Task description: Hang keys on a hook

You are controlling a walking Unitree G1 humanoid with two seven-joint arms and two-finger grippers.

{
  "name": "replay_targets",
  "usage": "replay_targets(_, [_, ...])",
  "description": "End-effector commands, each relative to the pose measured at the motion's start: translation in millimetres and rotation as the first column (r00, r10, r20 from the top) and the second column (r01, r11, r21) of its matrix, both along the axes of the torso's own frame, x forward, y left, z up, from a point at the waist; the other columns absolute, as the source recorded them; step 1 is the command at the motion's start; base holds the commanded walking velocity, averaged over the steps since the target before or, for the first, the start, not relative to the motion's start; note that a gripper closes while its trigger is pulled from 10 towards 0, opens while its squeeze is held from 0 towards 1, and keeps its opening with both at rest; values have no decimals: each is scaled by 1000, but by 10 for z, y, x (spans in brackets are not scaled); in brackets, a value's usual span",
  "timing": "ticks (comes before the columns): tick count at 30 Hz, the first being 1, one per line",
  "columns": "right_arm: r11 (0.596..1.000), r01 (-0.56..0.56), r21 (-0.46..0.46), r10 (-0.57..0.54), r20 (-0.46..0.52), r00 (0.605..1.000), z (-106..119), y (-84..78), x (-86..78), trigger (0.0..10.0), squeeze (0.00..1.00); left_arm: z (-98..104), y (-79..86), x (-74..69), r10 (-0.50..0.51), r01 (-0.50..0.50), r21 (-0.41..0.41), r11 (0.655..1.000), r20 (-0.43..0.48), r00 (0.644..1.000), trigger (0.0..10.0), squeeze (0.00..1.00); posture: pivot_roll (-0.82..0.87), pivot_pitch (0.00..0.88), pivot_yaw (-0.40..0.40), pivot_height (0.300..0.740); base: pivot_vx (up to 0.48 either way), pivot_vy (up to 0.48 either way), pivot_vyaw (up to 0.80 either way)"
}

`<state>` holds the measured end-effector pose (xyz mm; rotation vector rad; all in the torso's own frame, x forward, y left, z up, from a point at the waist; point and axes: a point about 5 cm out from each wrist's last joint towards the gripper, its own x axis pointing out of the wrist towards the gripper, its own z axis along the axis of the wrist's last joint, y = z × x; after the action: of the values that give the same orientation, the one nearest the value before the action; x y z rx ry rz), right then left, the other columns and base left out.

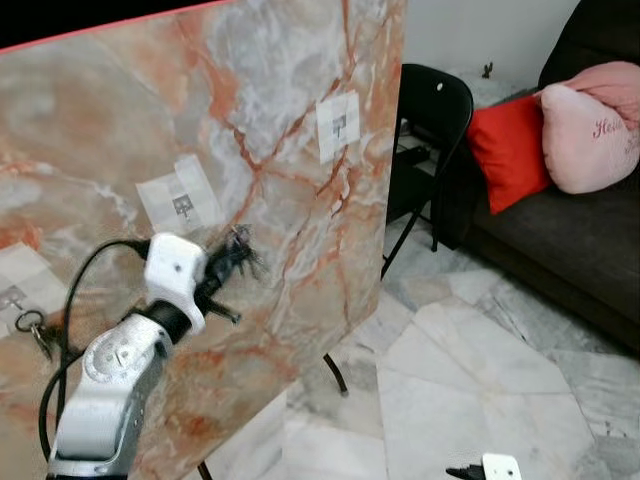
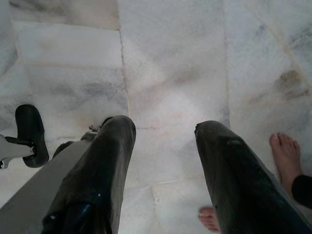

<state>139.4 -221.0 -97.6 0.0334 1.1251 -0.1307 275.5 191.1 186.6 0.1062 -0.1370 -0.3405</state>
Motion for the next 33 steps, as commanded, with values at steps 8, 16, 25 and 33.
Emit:
replay_targets(8, [1000, 9, 1, -9, 5, 1000, 1, 0, 3, 10000, 0, -35, 97, 20, 78, -82, -84, 993, -41, 996, 10000, 0, 83, 0, -18, 740, 0, 0, 0])
replay_targets(16, [1000, 5, -1, -5, 4, 1000, 3, -6, 5, 10000, 0, 4, 213, 49, 156, -161, -169, 972, -43, 987, 10000, 0, 86, 0, -23, 740, 0, 0, 0])
replay_targets(25, [1000, 6, -2, -6, 5, 1000, 4, -9, 5, 10000, 0, -15, 195, 65, 158, -166, -172, 971, -57, 986, 10000, 0, 83, 0, -24, 740, 0, 0, 0])
replay_targets(33, [1000, 7, -2, -7, 5, 1000, 4, -9, 4, 10000, 0, -7, 150, 72, 125, -133, -168, 977, -60, 990, 10000, 0, 80, 0, -22, 740, 0, 0, 0])
